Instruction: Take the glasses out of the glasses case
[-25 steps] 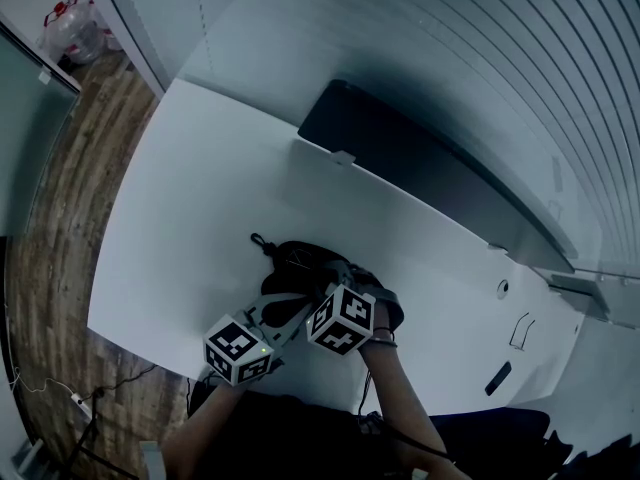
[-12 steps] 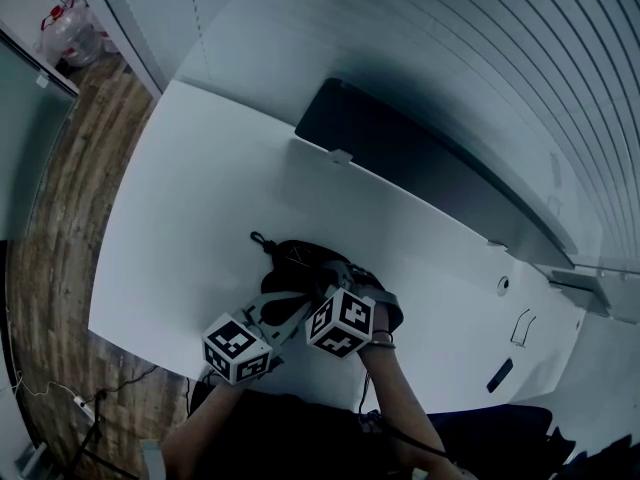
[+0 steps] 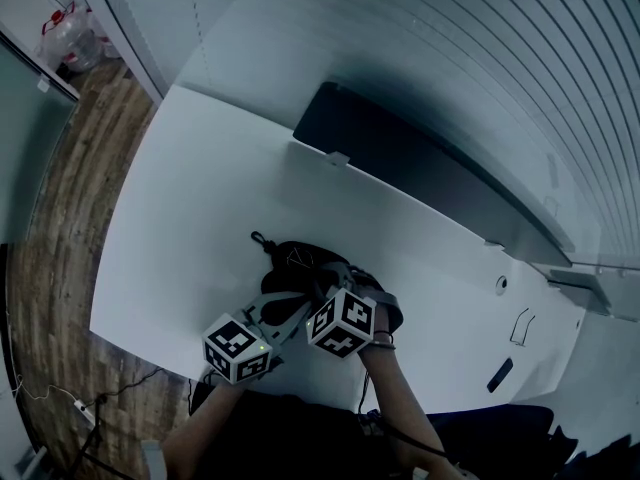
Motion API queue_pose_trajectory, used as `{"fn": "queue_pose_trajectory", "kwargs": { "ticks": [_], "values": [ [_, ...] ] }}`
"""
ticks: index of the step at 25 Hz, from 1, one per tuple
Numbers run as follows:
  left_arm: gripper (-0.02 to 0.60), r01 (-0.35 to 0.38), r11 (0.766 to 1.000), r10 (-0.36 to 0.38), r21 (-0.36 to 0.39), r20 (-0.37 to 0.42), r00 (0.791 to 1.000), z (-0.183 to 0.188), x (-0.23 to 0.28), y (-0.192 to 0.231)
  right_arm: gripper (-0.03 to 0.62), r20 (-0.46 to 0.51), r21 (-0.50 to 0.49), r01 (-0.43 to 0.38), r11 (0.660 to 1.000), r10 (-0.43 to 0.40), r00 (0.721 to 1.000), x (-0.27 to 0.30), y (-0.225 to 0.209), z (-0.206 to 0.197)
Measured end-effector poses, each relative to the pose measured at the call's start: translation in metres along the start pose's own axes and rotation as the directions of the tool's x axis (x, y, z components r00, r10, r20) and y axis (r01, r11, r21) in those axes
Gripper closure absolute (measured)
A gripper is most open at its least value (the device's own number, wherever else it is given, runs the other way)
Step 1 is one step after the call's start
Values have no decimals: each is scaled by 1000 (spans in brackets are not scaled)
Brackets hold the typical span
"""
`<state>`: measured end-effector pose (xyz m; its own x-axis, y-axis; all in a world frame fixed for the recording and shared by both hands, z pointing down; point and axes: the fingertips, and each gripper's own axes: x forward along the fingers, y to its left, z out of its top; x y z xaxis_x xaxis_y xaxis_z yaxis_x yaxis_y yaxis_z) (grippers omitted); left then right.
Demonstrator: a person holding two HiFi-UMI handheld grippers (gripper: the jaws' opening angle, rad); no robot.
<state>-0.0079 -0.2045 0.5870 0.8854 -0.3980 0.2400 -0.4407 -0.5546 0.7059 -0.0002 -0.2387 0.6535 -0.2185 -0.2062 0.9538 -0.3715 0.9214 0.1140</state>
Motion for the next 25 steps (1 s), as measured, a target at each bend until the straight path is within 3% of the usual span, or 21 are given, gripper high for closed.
{"fn": "queue_pose_trajectory", "kwargs": {
  "ticks": [25],
  "values": [
    [578,25,998,-26,51,22,999,15,-3,-14,577,38,58,31,998,-33,999,-25,-2,5]
  ]
}}
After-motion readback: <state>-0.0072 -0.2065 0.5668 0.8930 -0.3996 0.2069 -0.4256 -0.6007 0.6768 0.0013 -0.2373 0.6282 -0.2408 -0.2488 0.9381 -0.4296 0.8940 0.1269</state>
